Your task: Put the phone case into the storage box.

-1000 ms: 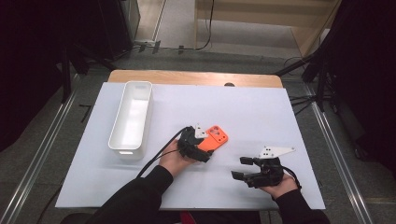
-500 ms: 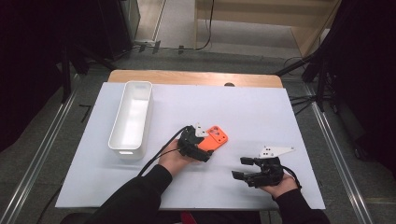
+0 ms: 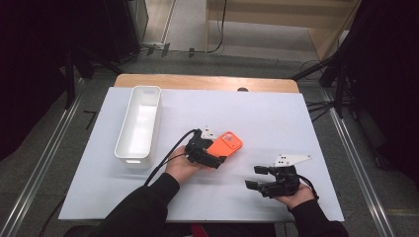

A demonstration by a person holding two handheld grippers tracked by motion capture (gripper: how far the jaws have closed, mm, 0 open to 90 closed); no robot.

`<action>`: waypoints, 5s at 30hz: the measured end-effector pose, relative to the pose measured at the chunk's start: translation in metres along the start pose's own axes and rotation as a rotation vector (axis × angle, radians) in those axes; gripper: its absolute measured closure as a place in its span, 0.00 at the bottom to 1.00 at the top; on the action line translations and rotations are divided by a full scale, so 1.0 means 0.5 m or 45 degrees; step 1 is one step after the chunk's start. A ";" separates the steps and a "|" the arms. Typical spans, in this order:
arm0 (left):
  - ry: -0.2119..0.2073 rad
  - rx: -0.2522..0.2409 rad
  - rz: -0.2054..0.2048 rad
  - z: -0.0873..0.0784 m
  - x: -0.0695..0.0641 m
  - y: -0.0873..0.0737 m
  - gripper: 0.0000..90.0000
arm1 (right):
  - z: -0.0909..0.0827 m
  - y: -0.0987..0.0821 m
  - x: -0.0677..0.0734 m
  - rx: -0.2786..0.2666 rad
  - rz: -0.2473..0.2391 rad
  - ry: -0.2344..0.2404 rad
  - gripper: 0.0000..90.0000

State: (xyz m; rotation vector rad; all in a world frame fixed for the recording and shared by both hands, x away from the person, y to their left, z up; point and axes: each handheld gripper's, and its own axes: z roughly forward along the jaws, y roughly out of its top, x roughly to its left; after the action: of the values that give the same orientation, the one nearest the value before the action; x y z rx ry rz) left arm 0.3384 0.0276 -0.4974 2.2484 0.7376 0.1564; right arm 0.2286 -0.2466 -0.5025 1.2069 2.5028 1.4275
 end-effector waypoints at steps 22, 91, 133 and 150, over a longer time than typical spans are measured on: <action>-0.137 -0.124 -0.168 -0.053 0.015 0.009 0.18 | -0.006 0.011 -0.001 -0.046 0.085 -0.017 0.29; 0.068 -0.459 -0.359 -0.087 -0.016 -0.076 0.18 | 0.043 0.168 0.010 -0.173 0.331 -0.147 0.32; 0.071 -0.472 -0.329 -0.073 -0.025 -0.068 0.18 | 0.097 0.219 -0.029 -0.199 0.476 -0.092 0.36; 0.075 -0.474 -0.343 -0.068 -0.031 -0.072 0.18 | 0.112 0.230 -0.040 -0.210 0.574 -0.084 0.48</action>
State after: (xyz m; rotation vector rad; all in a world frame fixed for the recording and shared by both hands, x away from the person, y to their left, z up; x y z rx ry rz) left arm 0.2981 0.0599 -0.4965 1.7818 0.9500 0.2107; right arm 0.3333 -0.1860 -0.4570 1.8264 2.1023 1.6021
